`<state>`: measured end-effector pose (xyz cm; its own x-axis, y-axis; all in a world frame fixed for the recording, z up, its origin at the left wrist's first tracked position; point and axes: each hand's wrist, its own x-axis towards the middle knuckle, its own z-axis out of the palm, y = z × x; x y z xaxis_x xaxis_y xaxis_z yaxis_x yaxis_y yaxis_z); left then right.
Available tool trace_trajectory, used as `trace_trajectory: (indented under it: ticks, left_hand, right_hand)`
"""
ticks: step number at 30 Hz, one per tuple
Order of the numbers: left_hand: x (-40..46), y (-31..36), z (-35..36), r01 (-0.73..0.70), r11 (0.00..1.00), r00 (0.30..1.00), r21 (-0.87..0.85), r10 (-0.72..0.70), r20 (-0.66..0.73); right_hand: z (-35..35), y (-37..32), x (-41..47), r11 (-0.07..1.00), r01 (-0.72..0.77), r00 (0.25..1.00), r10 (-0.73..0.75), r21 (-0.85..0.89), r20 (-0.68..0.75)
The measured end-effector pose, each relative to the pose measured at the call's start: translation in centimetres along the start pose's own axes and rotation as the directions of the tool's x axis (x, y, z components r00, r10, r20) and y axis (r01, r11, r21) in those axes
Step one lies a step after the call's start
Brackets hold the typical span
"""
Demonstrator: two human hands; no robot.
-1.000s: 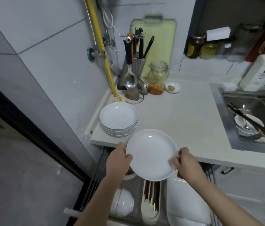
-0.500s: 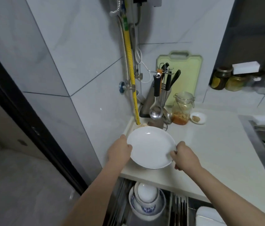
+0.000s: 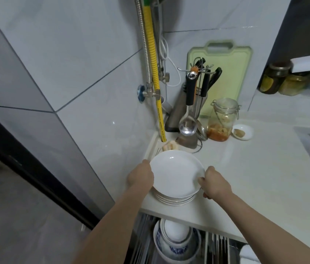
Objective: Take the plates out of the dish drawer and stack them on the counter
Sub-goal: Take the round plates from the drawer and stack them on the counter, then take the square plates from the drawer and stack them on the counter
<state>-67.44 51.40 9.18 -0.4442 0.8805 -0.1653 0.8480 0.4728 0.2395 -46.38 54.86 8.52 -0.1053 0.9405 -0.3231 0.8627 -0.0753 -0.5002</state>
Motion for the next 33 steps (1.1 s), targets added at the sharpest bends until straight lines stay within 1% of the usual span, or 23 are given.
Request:
trace_trajectory:
  ticks: [9,12,17,20,23,26,27,29,33]
  left_hand:
    - [1.8,-0.3,1.6,0.020,0.998,1.000,0.057,-0.020,-0.010]
    - [1.8,-0.3,2.0,0.017,0.999,1.000,0.038,-0.016,-0.027]
    - [0.5,-1.2,2.3,-0.006,1.000,0.998,0.029,0.008,-0.069]
    - [-1.0,-1.9,2.9,0.005,1.000,0.997,-0.031,-0.007,-0.080]
    - [-3.2,-2.0,3.9,0.019,0.988,0.998,-0.154,-0.028,-0.053]
    - [-6.4,-1.7,4.9,0.045,0.966,0.994,-0.253,-0.068,-0.083]
    - [-7.5,-1.6,5.3,0.034,0.963,0.993,-0.269,-0.062,-0.096]
    - [-9.8,-1.0,6.3,-0.008,0.954,0.997,-0.299,-0.016,-0.079]
    - [-14.1,0.8,9.1,-0.128,0.951,0.991,-0.280,0.130,-0.011]
  right_hand:
    - [1.7,0.2,1.8,1.000,-0.006,1.000,0.006,0.012,0.005]
    - [2.1,0.6,1.8,1.000,-0.003,1.000,0.003,0.021,-0.014]
    - [2.2,1.5,1.0,0.999,0.033,0.998,-0.034,-0.012,-0.047]
    - [2.1,2.0,-0.1,0.999,0.043,0.998,-0.043,0.001,-0.047]
    - [2.4,2.7,-1.8,0.997,0.083,0.996,-0.082,0.007,-0.045]
    - [2.8,3.9,-4.0,0.991,0.135,0.990,-0.135,0.001,-0.035]
    - [3.1,4.5,-4.7,0.989,0.150,0.988,-0.150,-0.004,-0.038]
    - [3.5,5.9,-6.3,0.985,0.174,0.984,-0.174,-0.014,-0.042]
    - [4.5,9.8,-9.6,0.984,0.172,0.985,-0.173,-0.046,-0.026]
